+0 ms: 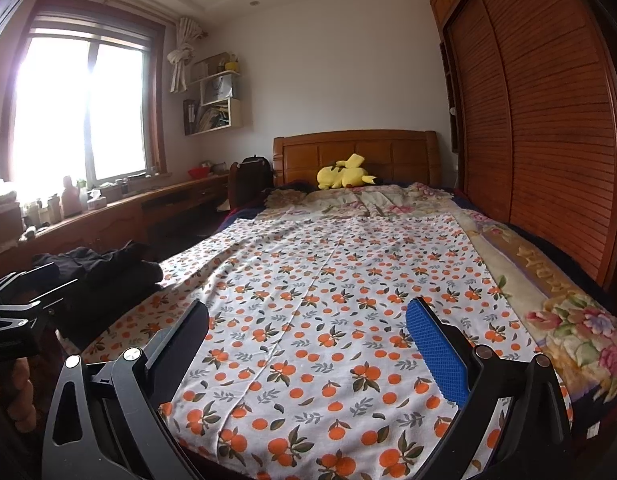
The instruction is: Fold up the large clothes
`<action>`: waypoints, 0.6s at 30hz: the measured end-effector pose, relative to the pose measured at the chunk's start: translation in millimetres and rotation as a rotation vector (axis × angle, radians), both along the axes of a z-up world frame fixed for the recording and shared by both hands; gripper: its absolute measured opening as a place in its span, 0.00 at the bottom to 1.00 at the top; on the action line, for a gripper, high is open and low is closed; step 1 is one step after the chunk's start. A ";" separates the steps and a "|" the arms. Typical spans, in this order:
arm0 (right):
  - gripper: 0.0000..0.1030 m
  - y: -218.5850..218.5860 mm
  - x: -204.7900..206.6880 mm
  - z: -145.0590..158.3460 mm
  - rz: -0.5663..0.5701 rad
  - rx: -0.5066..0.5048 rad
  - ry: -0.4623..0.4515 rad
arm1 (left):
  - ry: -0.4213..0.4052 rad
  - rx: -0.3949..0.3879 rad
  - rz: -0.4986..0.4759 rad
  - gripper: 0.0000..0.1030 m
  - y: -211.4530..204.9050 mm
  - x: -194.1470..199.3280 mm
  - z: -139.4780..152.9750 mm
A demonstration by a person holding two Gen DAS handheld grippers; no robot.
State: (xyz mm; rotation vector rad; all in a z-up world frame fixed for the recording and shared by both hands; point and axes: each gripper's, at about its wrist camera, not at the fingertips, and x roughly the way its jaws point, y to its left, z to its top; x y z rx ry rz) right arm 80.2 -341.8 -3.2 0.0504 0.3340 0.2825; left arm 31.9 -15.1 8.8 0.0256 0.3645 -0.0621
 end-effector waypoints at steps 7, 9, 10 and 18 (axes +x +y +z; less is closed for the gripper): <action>0.93 -0.2 0.2 0.0 0.001 0.000 0.000 | -0.003 -0.001 -0.001 0.98 -0.5 -2.3 0.3; 0.93 -0.2 0.1 0.0 0.001 -0.001 0.000 | -0.002 -0.001 0.000 0.98 0.0 -2.5 0.3; 0.93 -0.3 0.1 0.1 0.001 -0.001 0.000 | -0.002 -0.002 -0.001 0.98 0.0 -2.5 0.3; 0.93 -0.5 -0.3 1.4 -0.001 -0.004 -0.001 | -0.006 -0.001 -0.001 0.98 -2.0 -3.8 2.8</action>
